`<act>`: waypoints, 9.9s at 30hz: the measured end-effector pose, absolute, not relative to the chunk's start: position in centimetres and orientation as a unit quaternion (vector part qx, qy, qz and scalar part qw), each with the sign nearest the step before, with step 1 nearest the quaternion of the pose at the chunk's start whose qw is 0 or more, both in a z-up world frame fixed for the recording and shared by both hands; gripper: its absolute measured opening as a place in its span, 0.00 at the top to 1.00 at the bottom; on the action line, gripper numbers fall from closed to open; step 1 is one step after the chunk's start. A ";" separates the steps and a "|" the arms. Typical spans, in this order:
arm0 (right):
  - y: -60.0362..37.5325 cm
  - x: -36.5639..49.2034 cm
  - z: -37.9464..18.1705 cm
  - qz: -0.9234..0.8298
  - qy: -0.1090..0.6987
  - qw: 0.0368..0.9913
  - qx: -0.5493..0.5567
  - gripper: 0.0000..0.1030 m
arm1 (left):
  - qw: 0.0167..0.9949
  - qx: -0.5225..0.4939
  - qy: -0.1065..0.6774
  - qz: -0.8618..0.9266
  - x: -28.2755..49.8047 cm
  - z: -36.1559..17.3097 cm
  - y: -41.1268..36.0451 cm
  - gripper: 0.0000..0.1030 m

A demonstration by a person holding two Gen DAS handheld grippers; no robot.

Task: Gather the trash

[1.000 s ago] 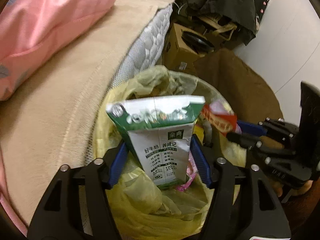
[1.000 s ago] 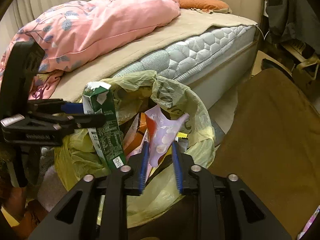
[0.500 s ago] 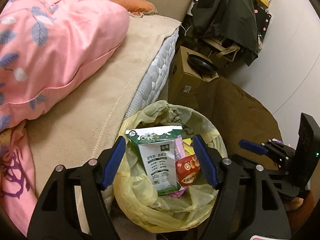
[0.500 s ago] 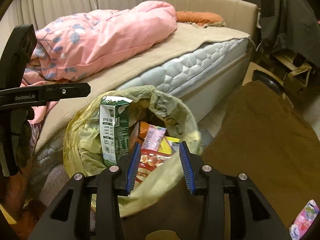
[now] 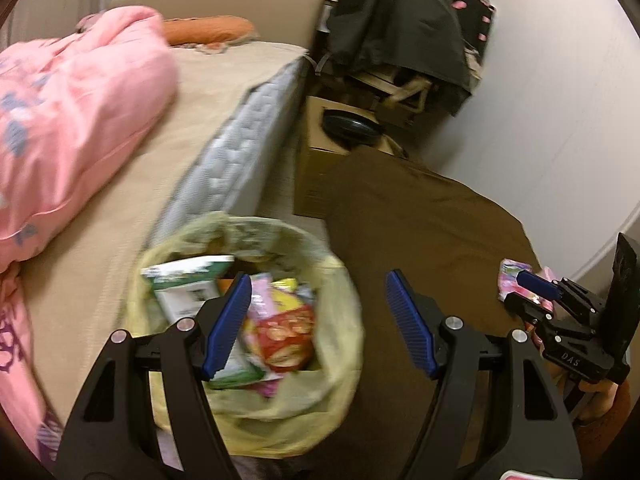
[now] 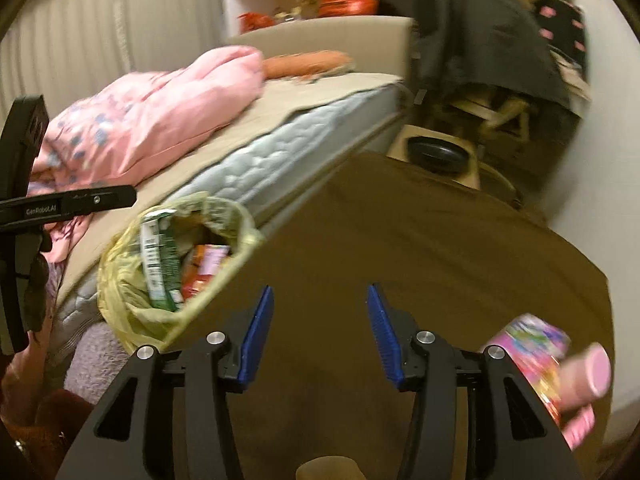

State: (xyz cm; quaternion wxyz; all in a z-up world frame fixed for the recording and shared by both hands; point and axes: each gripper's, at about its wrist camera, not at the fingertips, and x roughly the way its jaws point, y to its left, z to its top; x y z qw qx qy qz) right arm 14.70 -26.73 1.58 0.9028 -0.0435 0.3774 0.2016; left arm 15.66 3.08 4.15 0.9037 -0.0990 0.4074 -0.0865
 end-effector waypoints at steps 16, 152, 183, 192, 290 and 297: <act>-41.0 10.6 -1.7 0.100 0.393 0.913 0.038 0.49 | 0.886 -0.017 0.419 -0.199 16.7 2.3 -11.4 0.36; -37.3 6.8 3.9 0.149 0.351 0.924 0.018 0.71 | 0.875 0.022 0.406 -0.264 11.3 3.7 -12.8 0.90; -13.6 16.8 0.6 0.308 0.420 0.851 -0.058 0.71 | 0.862 -0.097 0.493 -0.063 12.5 -2.5 12.0 0.90; -10.4 19.5 -2.8 0.327 0.449 0.828 -0.080 0.71 | 0.843 -0.086 0.527 -0.071 16.1 -6.0 10.2 0.90; -19.4 -4.6 0.0 0.101 0.342 0.934 0.000 0.44 | 0.934 0.039 0.348 -0.066 -3.9 0.7 2.2 0.32; -19.4 -4.6 0.0 0.102 0.343 0.934 0.000 0.44 | 0.934 0.039 0.348 -0.066 -3.9 0.7 2.2 0.32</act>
